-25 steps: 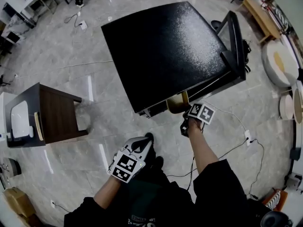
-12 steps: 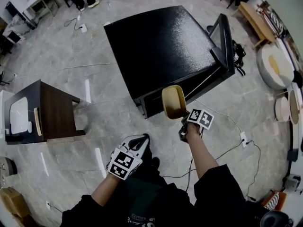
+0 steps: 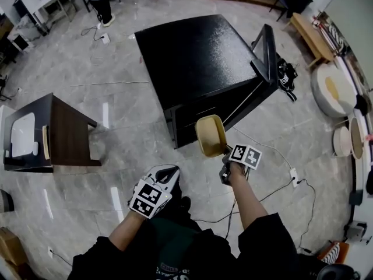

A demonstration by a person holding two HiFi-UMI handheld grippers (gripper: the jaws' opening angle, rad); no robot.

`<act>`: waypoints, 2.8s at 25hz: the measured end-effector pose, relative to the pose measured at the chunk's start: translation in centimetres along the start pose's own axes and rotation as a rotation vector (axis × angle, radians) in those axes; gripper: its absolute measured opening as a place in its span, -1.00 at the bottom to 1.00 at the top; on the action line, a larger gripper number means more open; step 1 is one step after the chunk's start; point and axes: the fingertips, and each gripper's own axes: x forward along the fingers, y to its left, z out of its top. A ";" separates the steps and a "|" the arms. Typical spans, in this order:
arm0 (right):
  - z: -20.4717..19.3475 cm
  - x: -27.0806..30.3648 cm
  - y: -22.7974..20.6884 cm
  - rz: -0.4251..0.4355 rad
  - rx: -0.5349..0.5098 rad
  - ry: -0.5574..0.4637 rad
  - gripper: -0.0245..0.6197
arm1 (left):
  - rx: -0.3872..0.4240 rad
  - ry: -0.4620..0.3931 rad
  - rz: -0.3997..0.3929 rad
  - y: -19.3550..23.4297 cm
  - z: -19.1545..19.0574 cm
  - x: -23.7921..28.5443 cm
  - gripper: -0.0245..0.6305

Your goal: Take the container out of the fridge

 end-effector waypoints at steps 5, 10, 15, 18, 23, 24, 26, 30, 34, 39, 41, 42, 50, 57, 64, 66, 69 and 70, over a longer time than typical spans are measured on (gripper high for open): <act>-2.6 -2.1 -0.7 0.020 0.011 0.011 -0.78 | 0.007 -0.009 0.003 -1.2 -0.7 -0.8 -0.88; -5.1 -4.7 -1.1 0.063 0.063 0.006 -0.78 | 0.009 -0.011 0.010 -2.2 -1.5 -1.6 -0.88; -5.7 -7.8 -1.3 0.095 0.083 -0.038 -0.78 | 0.013 -0.010 0.011 -2.9 -2.4 -2.3 -0.88; -6.4 -9.5 -1.2 0.089 0.020 -0.037 -0.78 | 0.018 -0.012 0.011 -3.6 -2.7 -2.6 -0.88; -8.1 -11.8 -1.6 0.076 -0.020 -0.051 -0.78 | 0.027 -0.015 0.019 -4.1 -2.9 -3.5 -0.88; -8.5 -12.2 -1.8 0.073 -0.025 -0.049 -0.78 | 0.029 -0.015 0.021 -4.2 -2.9 -3.7 -0.88; -9.6 -12.9 -2.1 0.068 -0.030 -0.043 -0.78 | 0.032 -0.016 0.028 -4.1 -2.9 -4.0 -0.88; -11.7 -14.0 -3.0 0.046 -0.054 -0.032 -0.78 | 0.034 -0.019 0.040 -4.1 -3.0 -4.7 -0.88; -13.2 -14.8 -3.2 0.024 -0.112 -0.021 -0.78 | 0.037 -0.019 0.041 -4.3 -3.1 -4.9 -0.88; -14.9 -15.4 -2.9 0.023 -0.137 -0.008 -0.78 | 0.039 -0.017 0.036 -4.8 -3.3 -5.0 -0.88; -15.3 -15.6 -3.0 0.024 -0.136 -0.005 -0.78 | 0.039 -0.015 0.034 -4.9 -3.4 -5.0 -0.88; -15.5 -15.6 -3.0 0.024 -0.134 -0.004 -0.78 | 0.039 -0.013 0.034 -4.9 -3.4 -5.0 -0.88; -16.8 -15.7 -4.1 0.022 -0.101 0.012 -0.78 | 0.044 -0.004 0.030 -5.3 -4.0 -4.9 -0.88; -17.3 -15.6 -4.3 0.028 -0.093 0.021 -0.78 | 0.047 0.003 0.025 -5.7 -4.1 -4.7 -0.88; -18.0 -15.4 -4.1 0.042 -0.089 0.040 -0.78 | 0.049 0.011 0.018 -6.2 -4.2 -4.4 -0.88; -18.2 -15.3 -4.0 0.042 -0.092 0.048 -0.78 | 0.049 0.014 0.017 -6.3 -4.1 -4.4 -0.88; -18.4 -15.2 -4.0 0.039 -0.099 0.057 -0.78 | 0.049 0.018 0.014 -6.3 -4.1 -4.3 -0.88; -18.5 -15.2 -4.0 0.039 -0.101 0.058 -0.78 | 0.048 0.019 0.013 -6.3 -4.2 -4.3 -0.88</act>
